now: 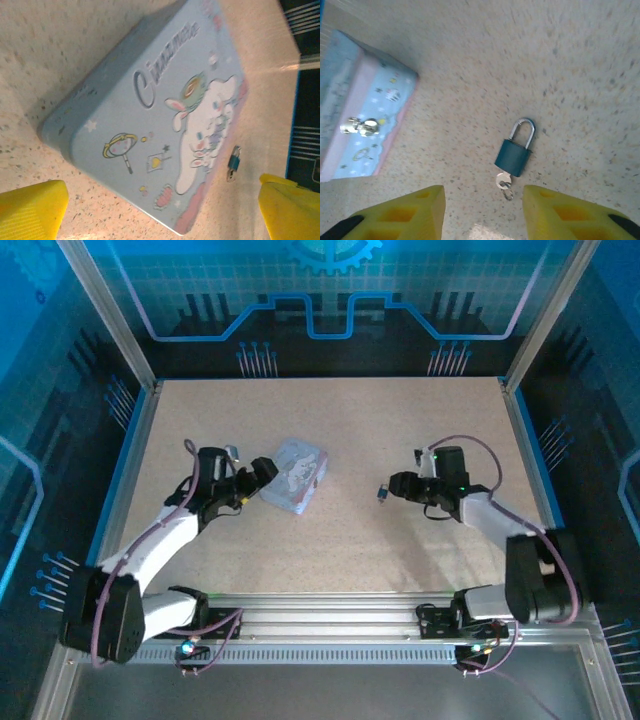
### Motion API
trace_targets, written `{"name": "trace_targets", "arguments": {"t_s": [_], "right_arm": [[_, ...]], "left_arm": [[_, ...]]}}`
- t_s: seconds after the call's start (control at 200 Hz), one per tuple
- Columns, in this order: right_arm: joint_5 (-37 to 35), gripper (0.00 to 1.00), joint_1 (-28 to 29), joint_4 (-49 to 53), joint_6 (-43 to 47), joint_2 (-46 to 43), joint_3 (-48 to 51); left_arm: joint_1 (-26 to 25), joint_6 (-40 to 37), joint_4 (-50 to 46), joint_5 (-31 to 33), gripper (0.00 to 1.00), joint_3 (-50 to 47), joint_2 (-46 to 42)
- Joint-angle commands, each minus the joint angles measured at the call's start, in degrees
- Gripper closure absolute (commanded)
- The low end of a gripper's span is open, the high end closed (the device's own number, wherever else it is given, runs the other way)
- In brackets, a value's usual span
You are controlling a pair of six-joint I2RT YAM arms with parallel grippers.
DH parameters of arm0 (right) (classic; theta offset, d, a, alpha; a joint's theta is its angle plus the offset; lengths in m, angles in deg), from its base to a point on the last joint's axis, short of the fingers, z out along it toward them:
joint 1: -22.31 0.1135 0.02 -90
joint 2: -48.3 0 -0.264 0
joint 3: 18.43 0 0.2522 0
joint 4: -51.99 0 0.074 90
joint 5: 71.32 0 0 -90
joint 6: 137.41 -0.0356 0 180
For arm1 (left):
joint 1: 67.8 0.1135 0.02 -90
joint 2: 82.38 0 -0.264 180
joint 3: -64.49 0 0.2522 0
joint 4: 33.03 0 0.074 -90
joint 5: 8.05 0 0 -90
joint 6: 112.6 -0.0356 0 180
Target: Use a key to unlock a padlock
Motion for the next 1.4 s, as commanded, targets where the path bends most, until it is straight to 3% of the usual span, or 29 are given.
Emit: {"name": "trace_targets", "arguments": {"t_s": [0.0,0.125,0.215,0.335,0.575,0.73,0.97,1.396], "right_arm": [[-5.2,0.45,-0.9,7.0,1.9,-6.8,0.2],[-10.3,0.22,-1.7,9.3,3.1,-13.2,1.1],[-14.3,0.0,-2.8,8.8,3.7,-16.6,2.4],[-19.6,0.0,-5.1,5.7,5.1,-18.6,4.4],[-24.7,0.0,-8.2,-3.6,12.9,-13.7,6.2],[-27.6,0.0,-8.2,-14.5,15.8,-9.8,9.1],[-26.8,0.0,-8.4,-35.3,18.2,-0.9,13.6],[-19.1,0.0,-7.1,-50.4,25.6,10.7,14.4]], "left_arm": [[2.1,-3.7,-5.6,5.9,0.01,-0.2,-5.5],[4.4,-6.1,-7.5,10.4,0.01,-1.6,-10.9],[5.4,-9.0,-8.0,14.6,0.01,-2.7,-13.9],[5.9,-13.2,-6.7,22.8,0.01,-4.6,-17.2],[6.2,-22.4,8.0,33.9,0.01,-13.0,-19.5],[6.2,-29.8,15.4,33.9,0.01,-15.9,-17.1],[6.5,-33.9,24.1,32.9,0.01,-18.2,-11.3],[8.1,-36.3,35.6,28.2,0.01,-18.1,1.2]]}}
